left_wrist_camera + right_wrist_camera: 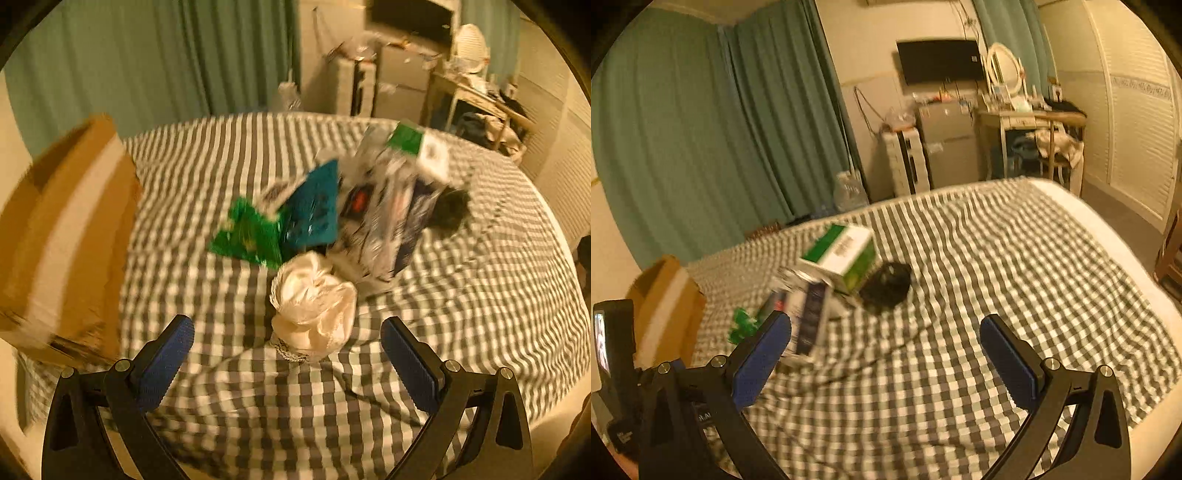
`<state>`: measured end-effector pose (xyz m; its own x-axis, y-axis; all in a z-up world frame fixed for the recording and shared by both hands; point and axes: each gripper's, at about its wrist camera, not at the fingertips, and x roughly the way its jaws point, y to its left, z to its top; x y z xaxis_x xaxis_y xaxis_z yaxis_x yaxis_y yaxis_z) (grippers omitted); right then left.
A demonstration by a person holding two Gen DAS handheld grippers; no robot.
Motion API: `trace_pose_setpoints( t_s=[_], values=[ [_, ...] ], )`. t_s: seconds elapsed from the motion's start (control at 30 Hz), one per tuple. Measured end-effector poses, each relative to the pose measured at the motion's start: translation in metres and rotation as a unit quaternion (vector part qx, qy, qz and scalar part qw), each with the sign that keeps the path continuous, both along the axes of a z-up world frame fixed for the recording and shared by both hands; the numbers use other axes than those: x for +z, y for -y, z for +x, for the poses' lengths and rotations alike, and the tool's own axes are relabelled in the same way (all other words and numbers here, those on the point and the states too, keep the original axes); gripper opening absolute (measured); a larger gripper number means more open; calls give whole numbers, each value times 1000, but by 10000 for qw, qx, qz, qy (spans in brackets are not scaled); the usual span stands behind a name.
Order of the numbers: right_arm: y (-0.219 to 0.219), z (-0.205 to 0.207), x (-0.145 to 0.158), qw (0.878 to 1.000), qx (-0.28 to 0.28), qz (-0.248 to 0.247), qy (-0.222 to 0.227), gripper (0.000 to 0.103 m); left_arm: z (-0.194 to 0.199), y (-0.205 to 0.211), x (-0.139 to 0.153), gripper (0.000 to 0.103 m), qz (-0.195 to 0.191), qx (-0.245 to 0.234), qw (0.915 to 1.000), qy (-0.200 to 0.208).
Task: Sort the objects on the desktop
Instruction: 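Move both grippers back to the items on the bed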
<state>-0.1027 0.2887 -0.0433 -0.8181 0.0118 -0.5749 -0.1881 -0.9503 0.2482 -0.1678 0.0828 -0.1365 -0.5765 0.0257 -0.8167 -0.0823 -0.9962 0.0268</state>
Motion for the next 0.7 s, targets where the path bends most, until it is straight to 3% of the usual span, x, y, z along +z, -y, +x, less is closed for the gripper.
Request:
trace_pose_setpoints(
  t_s=[0.13,0.23,0.3,0.6,0.7],
  values=[
    [-15,-25,-16,9996,-20,-219,187,103,-11,-3,-18,103,-70,94,9999,29],
    [-23,-50,-25,9996,-15,-52,287,103,-15,-6,-20,103,-338,228,9986,-335],
    [-25,-68,-33,9994,7,-79,349,103,-15,-4,-22,103,-314,269,9980,-471],
    [-22,-148,-71,9970,262,-352,638,103,-36,-5,-60,103,-333,307,9990,31],
    [-25,-162,-80,9972,58,-352,663,101,-40,-5,-71,103,-269,317,9989,198]
  ],
)
